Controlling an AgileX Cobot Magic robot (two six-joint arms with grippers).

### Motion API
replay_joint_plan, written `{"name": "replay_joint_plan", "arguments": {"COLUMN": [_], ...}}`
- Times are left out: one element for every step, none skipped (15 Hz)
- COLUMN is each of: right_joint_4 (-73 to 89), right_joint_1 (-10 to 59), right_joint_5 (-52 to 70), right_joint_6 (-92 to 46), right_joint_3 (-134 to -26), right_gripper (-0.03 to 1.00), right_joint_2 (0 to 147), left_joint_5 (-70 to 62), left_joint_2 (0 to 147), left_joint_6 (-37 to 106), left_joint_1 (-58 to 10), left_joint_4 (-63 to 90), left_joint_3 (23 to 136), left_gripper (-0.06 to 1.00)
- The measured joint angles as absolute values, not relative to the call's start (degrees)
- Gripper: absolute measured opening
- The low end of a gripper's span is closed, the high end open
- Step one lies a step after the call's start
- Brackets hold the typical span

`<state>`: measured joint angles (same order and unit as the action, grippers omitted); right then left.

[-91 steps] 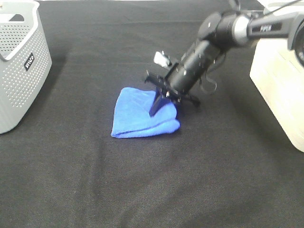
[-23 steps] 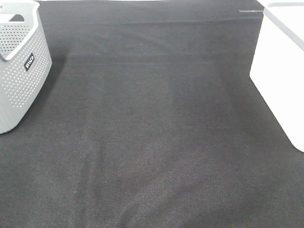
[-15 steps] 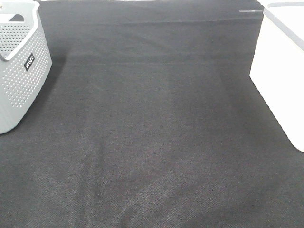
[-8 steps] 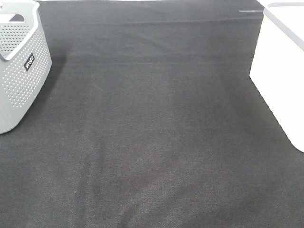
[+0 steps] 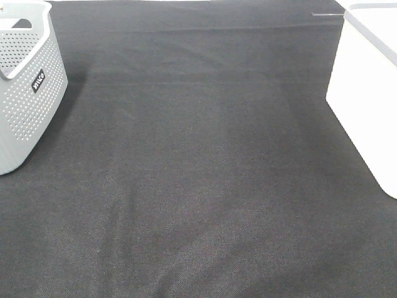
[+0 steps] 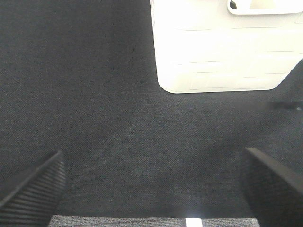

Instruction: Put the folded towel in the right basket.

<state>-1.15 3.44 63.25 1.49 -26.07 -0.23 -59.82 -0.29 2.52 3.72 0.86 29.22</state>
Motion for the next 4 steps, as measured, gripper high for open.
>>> {"name": "replay_joint_plan", "arguments": {"right_joint_4": [-1.15, -1.15, -1.15, -1.15], "right_joint_1": [3.44, 3.44, 3.44, 3.44], "right_joint_5": [63.25, 63.25, 63.25, 63.25], "right_joint_6": [1.49, 1.49, 1.49, 1.49], "right_joint_3": [-26.07, -26.07, -26.07, -26.07], "right_gripper": [0.96, 0.96, 0.96, 0.96], "right_joint_2": [-0.23, -0.23, -0.23, -0.23], "left_joint_5": [-59.82, -59.82, -59.82, -59.82], "left_joint_2": [-0.29, -0.29, -0.29, -0.29], "left_joint_6": [2.52, 2.52, 2.52, 2.52], "left_joint_1": [3.72, 3.72, 3.72, 3.72], "left_joint_4": [0.86, 0.86, 0.86, 0.86], "left_joint_3": [29.22, 29.22, 29.22, 29.22], "left_gripper": [0.99, 0.99, 0.99, 0.99]}}
